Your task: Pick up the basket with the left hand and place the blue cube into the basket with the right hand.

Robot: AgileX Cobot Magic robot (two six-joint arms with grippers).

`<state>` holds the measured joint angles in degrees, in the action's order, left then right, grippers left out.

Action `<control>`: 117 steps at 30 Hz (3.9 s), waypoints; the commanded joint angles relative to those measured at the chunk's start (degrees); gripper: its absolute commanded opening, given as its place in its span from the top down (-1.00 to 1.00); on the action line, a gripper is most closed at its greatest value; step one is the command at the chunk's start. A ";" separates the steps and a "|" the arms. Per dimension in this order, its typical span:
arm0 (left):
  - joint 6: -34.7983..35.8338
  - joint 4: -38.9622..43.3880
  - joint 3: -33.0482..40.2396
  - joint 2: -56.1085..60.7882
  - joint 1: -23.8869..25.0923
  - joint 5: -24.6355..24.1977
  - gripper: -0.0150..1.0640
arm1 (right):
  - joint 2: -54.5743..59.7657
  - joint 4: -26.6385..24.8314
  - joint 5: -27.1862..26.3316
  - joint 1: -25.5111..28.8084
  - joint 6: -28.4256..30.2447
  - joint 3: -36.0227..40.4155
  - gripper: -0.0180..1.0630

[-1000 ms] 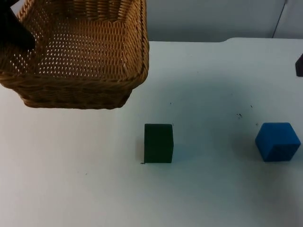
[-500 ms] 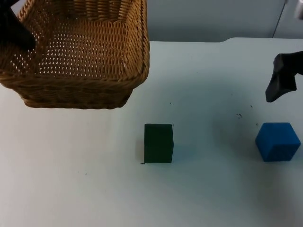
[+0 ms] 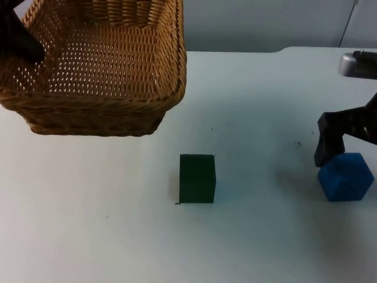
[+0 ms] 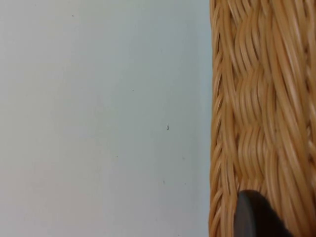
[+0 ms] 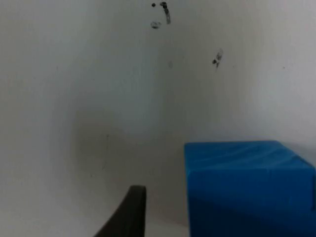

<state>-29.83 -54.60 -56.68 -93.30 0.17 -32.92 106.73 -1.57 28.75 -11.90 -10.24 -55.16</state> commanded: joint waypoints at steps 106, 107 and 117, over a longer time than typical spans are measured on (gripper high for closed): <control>0.28 -2.31 0.14 0.64 0.13 -1.38 0.98 | 13.52 1.57 2.70 -30.94 8.18 -47.94 0.97; 0.28 -2.31 0.14 0.64 0.13 -1.38 0.98 | 13.52 1.57 2.70 -30.94 8.18 -47.94 0.97; 0.28 -2.90 0.14 0.64 0.13 -1.16 0.98 | 16.82 1.57 1.59 -31.05 10.83 -48.43 0.97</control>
<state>-29.88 -55.34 -56.68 -93.30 0.17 -33.90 123.02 -0.39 31.15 -42.56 -0.46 -102.96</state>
